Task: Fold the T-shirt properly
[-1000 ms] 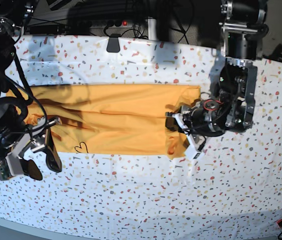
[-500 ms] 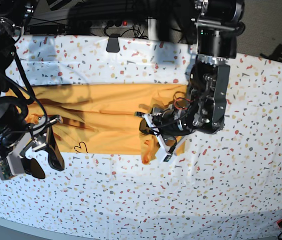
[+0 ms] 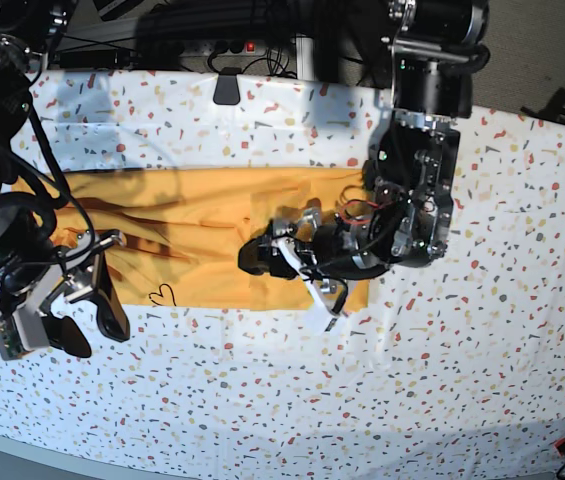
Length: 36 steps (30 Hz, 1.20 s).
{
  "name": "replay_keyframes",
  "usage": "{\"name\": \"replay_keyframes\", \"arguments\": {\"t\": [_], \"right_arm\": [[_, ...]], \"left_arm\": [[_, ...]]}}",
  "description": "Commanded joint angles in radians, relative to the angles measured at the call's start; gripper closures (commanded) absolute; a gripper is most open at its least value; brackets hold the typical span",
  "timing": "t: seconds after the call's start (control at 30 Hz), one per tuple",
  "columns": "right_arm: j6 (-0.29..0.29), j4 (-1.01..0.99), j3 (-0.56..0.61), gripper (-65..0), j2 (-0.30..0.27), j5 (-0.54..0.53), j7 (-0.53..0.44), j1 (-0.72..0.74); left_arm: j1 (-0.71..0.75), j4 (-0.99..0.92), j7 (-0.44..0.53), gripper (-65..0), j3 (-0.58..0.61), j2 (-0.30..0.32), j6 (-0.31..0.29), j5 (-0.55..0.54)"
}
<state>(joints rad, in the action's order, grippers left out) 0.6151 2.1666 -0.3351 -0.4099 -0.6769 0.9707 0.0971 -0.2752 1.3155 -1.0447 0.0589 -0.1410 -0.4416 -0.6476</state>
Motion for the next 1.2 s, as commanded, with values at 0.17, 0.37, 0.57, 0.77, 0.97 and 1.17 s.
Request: {"name": "replay_keyframes", "arguments": {"t": [0.17,0.37,0.57,0.77,0.97,1.17], "right_arm": [[0.006,0.013,-0.006,-29.9,-0.014,0.023,-0.027,0.019],[-0.137,-0.012,-0.031,-29.9,-0.014,0.374,-0.055,0.019],[-0.153,-0.218,-0.161,-43.6,-0.063,0.476,-0.135,0.019],[-0.153,-0.303,-0.245,-47.1,-0.085,0.457,-0.150,0.028],[-0.152,-0.373,-0.278,-47.1,-0.089,0.411,-0.118,0.056],[-0.128,-0.700,-0.271,-47.1,-0.129,0.354,-0.117,0.097]], "left_arm": [[-0.066,0.018,0.021,-34.4,0.002,-0.008,-0.060,-0.101],[-0.104,0.018,0.023,-34.4,0.002,0.005,-0.056,0.203],[-0.103,0.018,0.019,-34.4,0.002,0.029,-0.056,0.194],[-0.094,0.018,0.021,-34.4,0.002,0.025,-0.057,0.171],[-0.090,0.018,0.020,-34.4,0.002,0.026,-0.056,0.168],[-0.090,0.018,0.012,-34.4,0.002,0.026,-0.056,0.168]]}}
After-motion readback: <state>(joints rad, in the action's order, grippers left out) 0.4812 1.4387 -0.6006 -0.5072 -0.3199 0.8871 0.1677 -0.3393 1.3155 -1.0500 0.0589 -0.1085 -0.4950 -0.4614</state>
